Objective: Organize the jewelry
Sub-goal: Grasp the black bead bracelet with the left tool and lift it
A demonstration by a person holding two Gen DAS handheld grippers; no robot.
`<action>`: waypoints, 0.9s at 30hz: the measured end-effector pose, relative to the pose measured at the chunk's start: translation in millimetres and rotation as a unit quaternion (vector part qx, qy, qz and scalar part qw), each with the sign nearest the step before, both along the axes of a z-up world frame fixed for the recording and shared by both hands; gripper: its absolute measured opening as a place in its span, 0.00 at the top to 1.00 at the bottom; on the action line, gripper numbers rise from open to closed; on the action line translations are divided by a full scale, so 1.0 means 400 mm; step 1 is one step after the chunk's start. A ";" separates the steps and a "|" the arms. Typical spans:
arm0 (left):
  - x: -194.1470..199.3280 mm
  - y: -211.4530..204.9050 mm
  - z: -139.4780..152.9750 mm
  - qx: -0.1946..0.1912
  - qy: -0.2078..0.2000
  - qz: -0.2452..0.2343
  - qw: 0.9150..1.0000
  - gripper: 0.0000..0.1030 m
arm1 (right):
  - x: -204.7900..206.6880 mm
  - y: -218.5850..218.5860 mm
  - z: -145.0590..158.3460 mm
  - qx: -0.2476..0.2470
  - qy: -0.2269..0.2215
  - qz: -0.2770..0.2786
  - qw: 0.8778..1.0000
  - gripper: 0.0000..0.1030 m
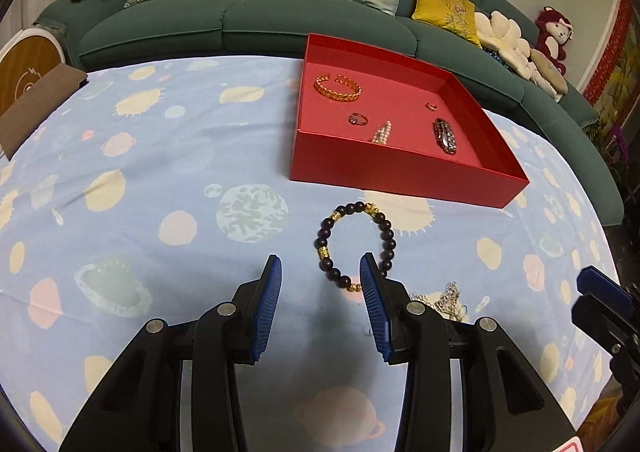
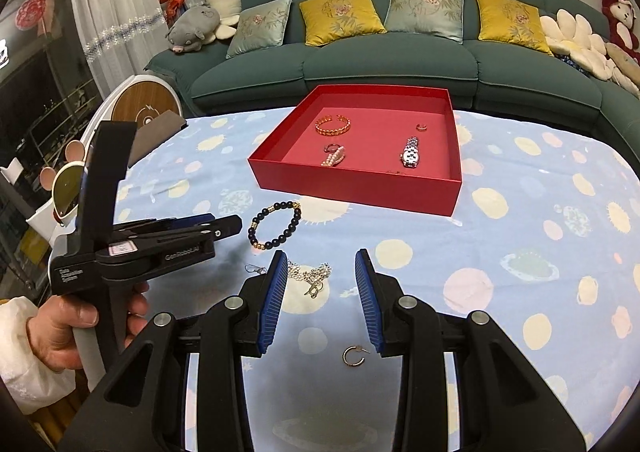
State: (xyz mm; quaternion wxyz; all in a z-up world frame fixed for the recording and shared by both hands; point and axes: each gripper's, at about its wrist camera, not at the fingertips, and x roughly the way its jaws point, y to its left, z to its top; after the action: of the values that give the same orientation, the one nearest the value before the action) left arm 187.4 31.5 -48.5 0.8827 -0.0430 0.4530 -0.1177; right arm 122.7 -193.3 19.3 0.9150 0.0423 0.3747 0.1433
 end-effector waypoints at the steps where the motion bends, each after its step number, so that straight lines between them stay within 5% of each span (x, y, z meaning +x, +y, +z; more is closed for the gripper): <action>1: 0.012 -0.005 -0.009 0.001 0.002 0.001 1.000 0.62 | 0.001 -0.003 -0.003 0.001 0.002 -0.001 1.000 0.67; 9: 0.057 -0.060 -0.051 0.035 0.001 -0.004 0.999 0.66 | 0.013 -0.040 -0.026 0.000 0.015 -0.015 1.000 0.67; 13: 0.054 -0.073 -0.056 0.045 -0.012 -0.010 0.999 0.94 | 0.013 -0.048 -0.037 -0.004 0.021 -0.014 1.000 0.67; 19: 0.049 -0.058 -0.039 0.022 -0.010 -0.017 1.000 0.95 | 0.006 -0.029 -0.065 -0.017 0.037 0.005 0.999 0.67; 27: -0.032 0.001 0.078 -0.014 -0.042 -0.029 0.999 0.95 | -0.038 -0.050 -0.104 -0.025 0.060 0.022 0.998 0.67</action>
State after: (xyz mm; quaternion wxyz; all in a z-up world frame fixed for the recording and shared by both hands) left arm 174.5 32.0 -17.4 0.8965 -0.0371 0.4147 -0.1511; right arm 107.7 -213.4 -22.5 0.8882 0.0194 0.4336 0.1506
